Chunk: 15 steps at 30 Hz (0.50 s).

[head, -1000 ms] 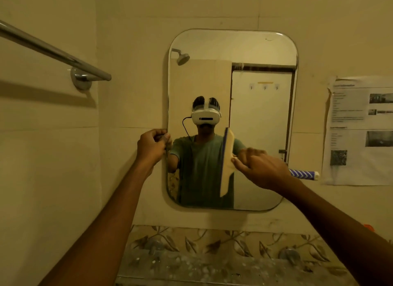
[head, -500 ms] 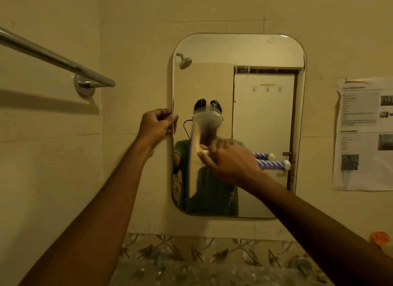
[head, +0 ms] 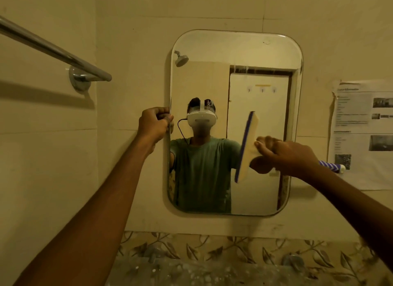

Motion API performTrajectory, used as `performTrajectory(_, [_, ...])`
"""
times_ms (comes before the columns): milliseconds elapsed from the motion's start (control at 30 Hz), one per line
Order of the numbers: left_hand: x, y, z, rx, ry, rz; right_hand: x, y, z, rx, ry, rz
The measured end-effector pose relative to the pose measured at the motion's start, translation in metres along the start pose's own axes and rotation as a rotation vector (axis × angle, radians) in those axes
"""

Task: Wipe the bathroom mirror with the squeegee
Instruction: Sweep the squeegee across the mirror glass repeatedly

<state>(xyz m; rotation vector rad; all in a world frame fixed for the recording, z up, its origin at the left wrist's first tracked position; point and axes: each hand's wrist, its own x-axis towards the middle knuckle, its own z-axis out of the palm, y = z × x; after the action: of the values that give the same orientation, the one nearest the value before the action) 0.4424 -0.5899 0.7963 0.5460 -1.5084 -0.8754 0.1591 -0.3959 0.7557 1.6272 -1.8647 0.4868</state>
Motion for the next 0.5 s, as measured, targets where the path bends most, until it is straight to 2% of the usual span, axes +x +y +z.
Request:
performTrajectory(167, [0.004, 0.007, -0.008, 0.026, -0.053, -0.029, -0.006, -0.011, -0.008, -0.065, 0.076, 0.033])
performTrajectory(267, [0.007, 0.021, -0.009, -0.029, -0.063, -0.046, 0.016, -0.049, -0.009, -0.009, 0.197, -0.051])
performTrajectory(367, [0.012, 0.035, -0.002, -0.079, 0.003, -0.018, 0.059, -0.099, -0.008, -0.009, 0.182, -0.170])
performTrajectory(500, [0.014, 0.039, 0.005, -0.068, 0.046, -0.024, 0.099, -0.123, -0.014, -0.072, 0.159, -0.170])
